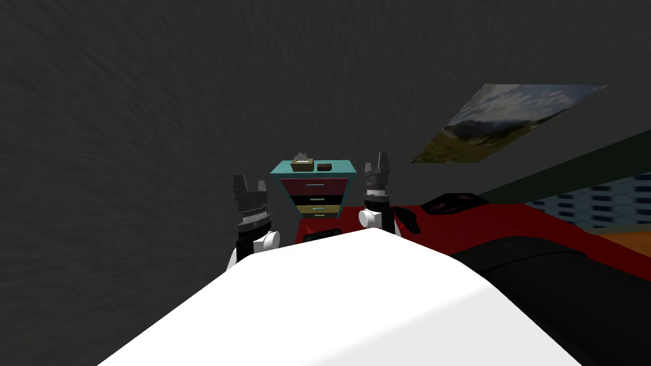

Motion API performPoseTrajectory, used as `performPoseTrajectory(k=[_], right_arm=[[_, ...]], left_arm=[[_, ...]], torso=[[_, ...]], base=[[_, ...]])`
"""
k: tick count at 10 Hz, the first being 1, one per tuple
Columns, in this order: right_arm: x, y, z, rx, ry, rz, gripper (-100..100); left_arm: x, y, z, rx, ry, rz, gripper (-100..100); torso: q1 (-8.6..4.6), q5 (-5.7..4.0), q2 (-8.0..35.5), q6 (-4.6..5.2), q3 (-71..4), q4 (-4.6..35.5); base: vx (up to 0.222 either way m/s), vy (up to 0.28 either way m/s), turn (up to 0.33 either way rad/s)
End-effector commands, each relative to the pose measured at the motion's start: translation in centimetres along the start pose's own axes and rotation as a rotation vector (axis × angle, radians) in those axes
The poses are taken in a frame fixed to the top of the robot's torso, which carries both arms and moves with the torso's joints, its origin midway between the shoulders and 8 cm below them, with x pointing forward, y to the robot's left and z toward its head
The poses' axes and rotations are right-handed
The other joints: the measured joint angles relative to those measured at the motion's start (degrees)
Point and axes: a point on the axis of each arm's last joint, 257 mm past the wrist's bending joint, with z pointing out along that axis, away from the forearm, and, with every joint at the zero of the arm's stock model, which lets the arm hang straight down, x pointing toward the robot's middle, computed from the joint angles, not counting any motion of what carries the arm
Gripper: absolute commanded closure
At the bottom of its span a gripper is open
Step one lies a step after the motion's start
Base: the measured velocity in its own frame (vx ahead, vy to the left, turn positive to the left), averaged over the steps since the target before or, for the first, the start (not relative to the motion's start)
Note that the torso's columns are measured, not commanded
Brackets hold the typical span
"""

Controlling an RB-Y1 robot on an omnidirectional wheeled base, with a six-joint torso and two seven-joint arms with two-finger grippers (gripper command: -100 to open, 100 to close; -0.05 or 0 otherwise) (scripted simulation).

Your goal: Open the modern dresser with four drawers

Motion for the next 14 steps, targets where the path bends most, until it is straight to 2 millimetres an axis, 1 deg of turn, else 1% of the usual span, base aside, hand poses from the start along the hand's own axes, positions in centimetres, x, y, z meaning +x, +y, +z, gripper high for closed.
performPoseTrajectory(k=[1,3,9,10,11,14], right_arm=[[0.0,0.0,0.0,0.0,0.0,0.0,0],[0.0,0.0,0.0,0.0,0.0,0.0,0],[0.0,0.0,0.0,0.0,0.0,0.0,0],[0.0,0.0,0.0,0.0,0.0,0.0,0],[0.0,0.0,0.0,0.0,0.0,0.0,0],[0.0,0.0,0.0,0.0,0.0,0.0,0]], left_arm=[[0.0,0.0,0.0,0.0,0.0,0.0,0],[0.0,0.0,0.0,0.0,0.0,0.0,0],[0.0,0.0,0.0,0.0,0.0,0.0,0],[0.4,0.4,-0.2,-0.005,0.028,0.011,-100],[0.6,0.9,-0.4,-0.012,0.048,0.018,-100],[1.4,3.1,-1.2,-0.041,0.098,0.037,-100]], torso=[[0.0,0.0,2.32,0.0,-4.67,2.35],[0.0,0.0,10.03,0.0,-20.14,10.06],[0.0,0.0,35.39,0.0,-70.73,35.37],[0.0,0.0,39.62,0.0,-79.19,39.6],[0.01,0.0,41.53,0.0,-83.14,41.49],[-0.02,0.0,42.23,0.0,-84.59,42.25]], base=[[0.0,0.0,0.0],[0.0,0.0,0.0],[0.0,0.0,0.0],[0.01,-0.002,-0.01],[0.013,-0.004,-0.016],[0.024,-0.011,-0.022]])
